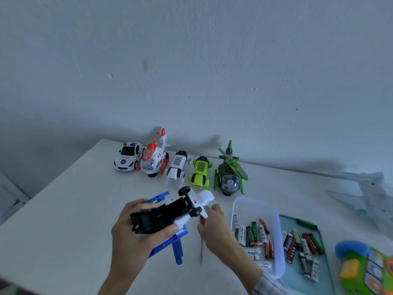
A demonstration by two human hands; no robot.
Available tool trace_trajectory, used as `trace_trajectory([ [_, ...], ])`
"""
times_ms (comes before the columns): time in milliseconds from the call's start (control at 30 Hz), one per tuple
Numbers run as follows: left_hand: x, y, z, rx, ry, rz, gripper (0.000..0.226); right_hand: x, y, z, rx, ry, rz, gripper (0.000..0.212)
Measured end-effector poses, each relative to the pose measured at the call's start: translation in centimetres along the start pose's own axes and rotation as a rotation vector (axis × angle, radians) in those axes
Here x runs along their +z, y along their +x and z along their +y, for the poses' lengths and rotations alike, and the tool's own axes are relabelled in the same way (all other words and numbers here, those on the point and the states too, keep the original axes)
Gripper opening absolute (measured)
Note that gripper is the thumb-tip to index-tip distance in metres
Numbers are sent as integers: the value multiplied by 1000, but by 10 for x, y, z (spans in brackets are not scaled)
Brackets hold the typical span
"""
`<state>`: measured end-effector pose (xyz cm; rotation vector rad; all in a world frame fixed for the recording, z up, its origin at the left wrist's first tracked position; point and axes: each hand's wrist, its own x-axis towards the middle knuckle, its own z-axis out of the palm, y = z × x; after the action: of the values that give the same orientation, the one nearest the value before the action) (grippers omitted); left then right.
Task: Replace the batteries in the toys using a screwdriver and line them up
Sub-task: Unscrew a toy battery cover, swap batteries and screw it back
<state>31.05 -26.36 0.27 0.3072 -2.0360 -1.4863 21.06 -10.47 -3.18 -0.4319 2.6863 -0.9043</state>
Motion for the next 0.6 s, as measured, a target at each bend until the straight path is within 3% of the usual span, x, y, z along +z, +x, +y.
trace_trajectory([
  [133,14,-10,-9,-72,-76,-91,56,-40,-26,30,-47,52,138,28],
  [300,28,-16,-18,-51,-64,-316,54,-99,-60,93,64,62,369,21],
  [433,41,-23,-24,-53,-44,-434,58,-124,-74,138,234,9,384,21],
  [600,56,-37,-34,-78,-53,-397,56,-128,-85,154,255,-118,261,30],
])
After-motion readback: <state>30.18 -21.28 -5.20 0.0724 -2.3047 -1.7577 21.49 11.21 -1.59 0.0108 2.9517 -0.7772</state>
